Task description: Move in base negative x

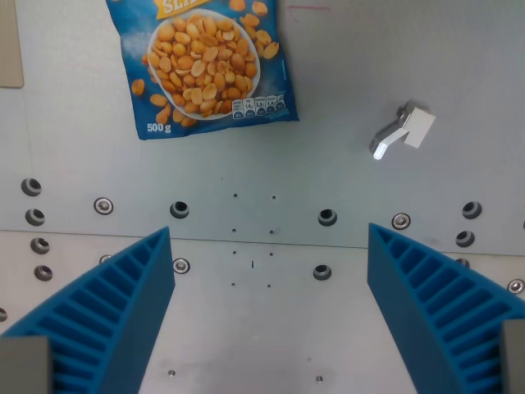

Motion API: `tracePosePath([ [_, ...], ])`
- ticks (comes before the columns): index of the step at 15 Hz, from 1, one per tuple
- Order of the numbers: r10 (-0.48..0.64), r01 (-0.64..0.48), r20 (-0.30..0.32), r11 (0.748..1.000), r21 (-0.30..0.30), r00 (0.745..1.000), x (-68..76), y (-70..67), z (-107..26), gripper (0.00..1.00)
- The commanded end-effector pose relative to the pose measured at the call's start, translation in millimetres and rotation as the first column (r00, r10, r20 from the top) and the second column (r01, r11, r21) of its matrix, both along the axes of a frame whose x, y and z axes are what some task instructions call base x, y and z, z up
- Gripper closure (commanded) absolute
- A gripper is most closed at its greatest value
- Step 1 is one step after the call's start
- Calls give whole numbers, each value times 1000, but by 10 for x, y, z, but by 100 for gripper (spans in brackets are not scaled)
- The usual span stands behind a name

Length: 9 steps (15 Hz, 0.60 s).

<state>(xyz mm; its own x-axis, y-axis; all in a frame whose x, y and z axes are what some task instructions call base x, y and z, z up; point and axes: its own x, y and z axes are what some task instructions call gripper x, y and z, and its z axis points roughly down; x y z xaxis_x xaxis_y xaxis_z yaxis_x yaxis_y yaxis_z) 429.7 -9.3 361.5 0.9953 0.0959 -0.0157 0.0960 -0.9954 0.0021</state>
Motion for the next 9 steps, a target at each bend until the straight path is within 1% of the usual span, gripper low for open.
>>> tracePosePath([
  [1, 0, 0, 8, 1000, 0, 1000, -55, 5, 32, 0],
  [9, 0, 0, 8, 1000, 0, 1000, -460, 43, 6, 0],
])
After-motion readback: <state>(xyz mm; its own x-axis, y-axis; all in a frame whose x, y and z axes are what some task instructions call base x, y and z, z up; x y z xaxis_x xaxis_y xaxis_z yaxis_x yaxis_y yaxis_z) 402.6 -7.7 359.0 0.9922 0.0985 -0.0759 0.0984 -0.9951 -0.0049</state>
